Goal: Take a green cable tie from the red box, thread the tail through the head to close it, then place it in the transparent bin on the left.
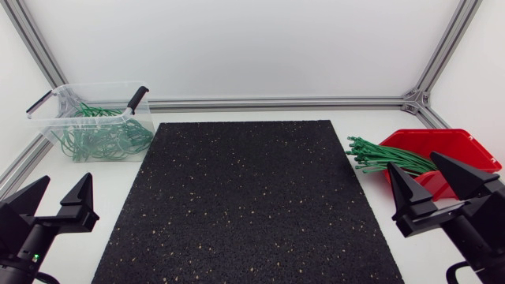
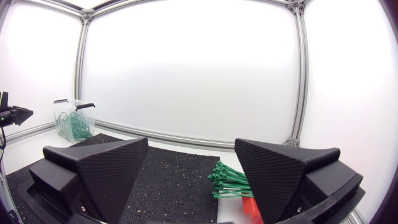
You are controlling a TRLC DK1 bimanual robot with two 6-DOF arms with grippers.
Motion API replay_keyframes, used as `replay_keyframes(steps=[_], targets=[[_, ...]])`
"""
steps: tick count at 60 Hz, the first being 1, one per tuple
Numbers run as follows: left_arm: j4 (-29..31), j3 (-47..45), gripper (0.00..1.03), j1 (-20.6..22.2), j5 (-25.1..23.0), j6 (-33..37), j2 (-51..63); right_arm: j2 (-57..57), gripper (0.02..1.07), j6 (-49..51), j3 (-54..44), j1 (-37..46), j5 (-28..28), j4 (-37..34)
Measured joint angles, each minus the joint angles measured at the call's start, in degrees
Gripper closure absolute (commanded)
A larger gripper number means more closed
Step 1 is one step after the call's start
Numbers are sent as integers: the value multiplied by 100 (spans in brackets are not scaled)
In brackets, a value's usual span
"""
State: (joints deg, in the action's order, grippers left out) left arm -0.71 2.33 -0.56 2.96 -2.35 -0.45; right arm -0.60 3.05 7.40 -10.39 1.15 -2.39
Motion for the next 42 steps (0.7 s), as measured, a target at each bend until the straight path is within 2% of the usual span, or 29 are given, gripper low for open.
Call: replay_keyframes(steps=[13, 42], targets=[[0, 0, 4, 0, 0, 0, 0, -437, 6, -2, 691, 103, -90, -269], [0, 0, 4, 0, 0, 0, 0, -2444, 6, 0, 2846, 601, -136, -1709]])
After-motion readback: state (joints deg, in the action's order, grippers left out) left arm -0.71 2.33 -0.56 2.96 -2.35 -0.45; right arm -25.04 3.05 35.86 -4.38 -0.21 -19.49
